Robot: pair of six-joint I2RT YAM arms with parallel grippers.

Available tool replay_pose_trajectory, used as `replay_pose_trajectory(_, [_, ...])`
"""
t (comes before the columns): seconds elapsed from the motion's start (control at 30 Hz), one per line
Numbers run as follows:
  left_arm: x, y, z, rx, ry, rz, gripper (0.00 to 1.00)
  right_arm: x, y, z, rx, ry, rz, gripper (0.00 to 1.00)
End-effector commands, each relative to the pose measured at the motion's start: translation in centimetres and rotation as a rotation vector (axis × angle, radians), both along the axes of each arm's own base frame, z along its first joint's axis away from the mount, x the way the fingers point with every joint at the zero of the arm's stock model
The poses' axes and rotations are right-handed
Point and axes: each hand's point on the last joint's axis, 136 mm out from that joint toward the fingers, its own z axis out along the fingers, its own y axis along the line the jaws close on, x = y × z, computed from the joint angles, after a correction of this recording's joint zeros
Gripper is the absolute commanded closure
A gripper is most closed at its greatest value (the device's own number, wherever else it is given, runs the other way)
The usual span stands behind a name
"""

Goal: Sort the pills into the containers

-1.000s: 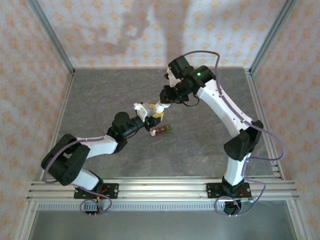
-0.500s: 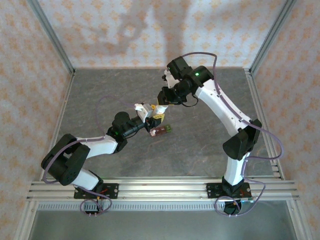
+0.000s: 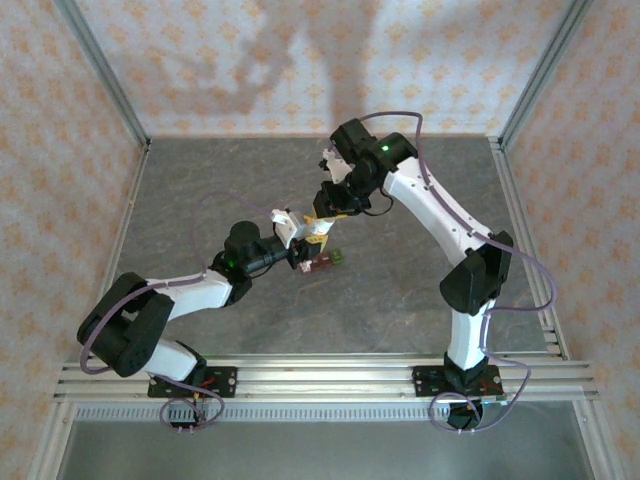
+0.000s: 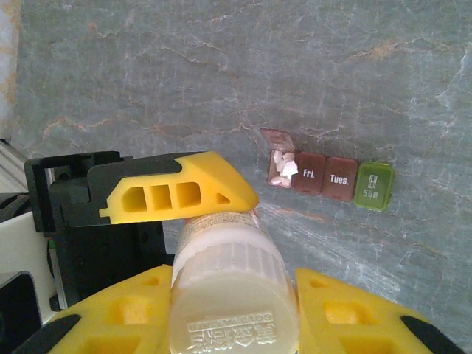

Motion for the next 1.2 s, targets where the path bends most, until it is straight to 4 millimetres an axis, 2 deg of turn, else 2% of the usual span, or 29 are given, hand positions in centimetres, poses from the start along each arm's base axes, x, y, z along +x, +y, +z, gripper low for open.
replay_pose_trajectory(0.0, [0.1, -0.1, 6.5, -0.108, -0.175, 0.001, 1.00, -1.2, 1.4, -1.1, 0.050, 0.083, -0.017, 0.70])
replay_pose_trajectory(0.23, [0.5, 0.5, 8.4, -0.175, -0.199, 0.047, 1.00, -0.5, 1.8, -0.7, 0.141, 0.102, -0.190, 0.69])
replay_pose_trajectory(0.5, [0.5, 0.4, 8.4, -0.183, -0.193, 0.051, 1.00, -0.6, 1.4, -0.5, 0.130, 0.092, -0.207, 0.65])
replay_pose_trajectory(0.63, [0.6, 0.4, 7.9, -0.178, -0.184, 0.054, 1.00, -0.2, 1.3, 0.2, 0.128, 0.066, -0.211, 0.55])
replay_pose_trajectory(0.9, [0.7, 0.4, 7.1, -0.167, -0.170, 0.056, 1.00, 0.4, 1.1, 3.2, 0.159, -0.001, -0.212, 0.36])
replay_pose_trajectory(1.07, [0.8, 0.4, 6.9, -0.177, -0.162, 0.057, 1.00, 0.6, 0.2, 5.3, 0.182, -0.054, -0.224, 0.20])
replay_pose_trajectory(1.17, [0.8, 0.4, 6.8, -0.180, -0.159, 0.057, 1.00, 0.6, -0.7, 6.0, 0.181, -0.082, -0.235, 0.17])
